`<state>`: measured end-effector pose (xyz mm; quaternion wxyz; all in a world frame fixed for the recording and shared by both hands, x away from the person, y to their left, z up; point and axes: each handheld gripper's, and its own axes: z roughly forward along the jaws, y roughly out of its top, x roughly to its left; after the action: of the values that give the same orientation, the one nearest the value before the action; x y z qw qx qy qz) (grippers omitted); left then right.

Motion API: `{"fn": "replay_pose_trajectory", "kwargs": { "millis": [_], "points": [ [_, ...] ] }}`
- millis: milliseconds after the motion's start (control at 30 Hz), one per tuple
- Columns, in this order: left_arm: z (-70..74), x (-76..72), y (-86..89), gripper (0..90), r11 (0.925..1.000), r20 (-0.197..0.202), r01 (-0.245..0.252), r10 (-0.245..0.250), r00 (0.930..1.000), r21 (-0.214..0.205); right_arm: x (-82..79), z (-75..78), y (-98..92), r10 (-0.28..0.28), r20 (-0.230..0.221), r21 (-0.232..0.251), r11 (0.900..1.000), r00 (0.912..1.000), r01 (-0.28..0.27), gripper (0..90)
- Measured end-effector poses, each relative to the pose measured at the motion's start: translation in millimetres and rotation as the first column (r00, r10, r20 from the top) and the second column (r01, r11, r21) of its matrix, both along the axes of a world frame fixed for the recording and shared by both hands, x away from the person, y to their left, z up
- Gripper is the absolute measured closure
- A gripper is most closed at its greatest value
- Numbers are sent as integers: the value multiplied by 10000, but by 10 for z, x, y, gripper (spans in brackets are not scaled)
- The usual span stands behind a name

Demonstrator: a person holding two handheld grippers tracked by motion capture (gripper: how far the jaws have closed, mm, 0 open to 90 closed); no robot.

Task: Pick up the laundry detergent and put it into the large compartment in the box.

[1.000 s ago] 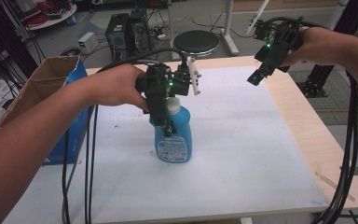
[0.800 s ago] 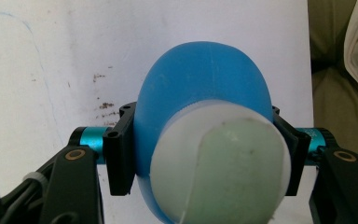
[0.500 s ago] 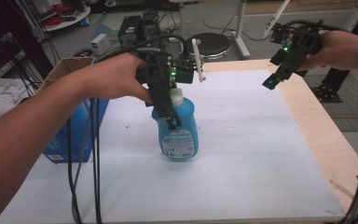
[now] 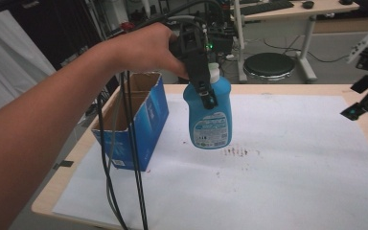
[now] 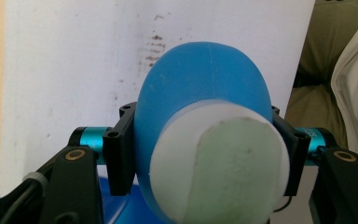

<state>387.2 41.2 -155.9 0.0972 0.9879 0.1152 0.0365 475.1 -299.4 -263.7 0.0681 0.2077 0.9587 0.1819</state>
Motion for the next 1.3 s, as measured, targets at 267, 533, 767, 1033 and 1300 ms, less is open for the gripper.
{"fn": "replay_pose_trajectory", "kwargs": {
  "millis": [267, 533, 767, 1033, 1300],
  "points": [
    [348, -36, 335, 376, 9971, 230, -750, 753, 9969, -145, 10, -15, 25, 55, -47, 36, 10000, 10000, -55, 25],
    [580, -65, 698, 376, 9869, 258, -1572, 1582, 9871, -367, 32, -38, 33, 80, -92, -42, 10000, 9999, -81, 25],
    [709, -68, 1029, 377, 9739, 345, -2220, 2237, 9740, -479, 41, -52, 50, 122, -100, -86, 9999, 9999, -123, 25],
    [749, -52, 1382, 377, 9559, 382, -2880, 2904, 9561, -582, 50, -69, 68, 102, -160, -177, 9998, 9998, -105, 24],
    [768, -9, 1672, 378, 9412, 563, -3279, 3328, 9413, -811, 54, -75, 82, 43, -183, -240, 9997, 9998, -48, 25]
  ]
}}
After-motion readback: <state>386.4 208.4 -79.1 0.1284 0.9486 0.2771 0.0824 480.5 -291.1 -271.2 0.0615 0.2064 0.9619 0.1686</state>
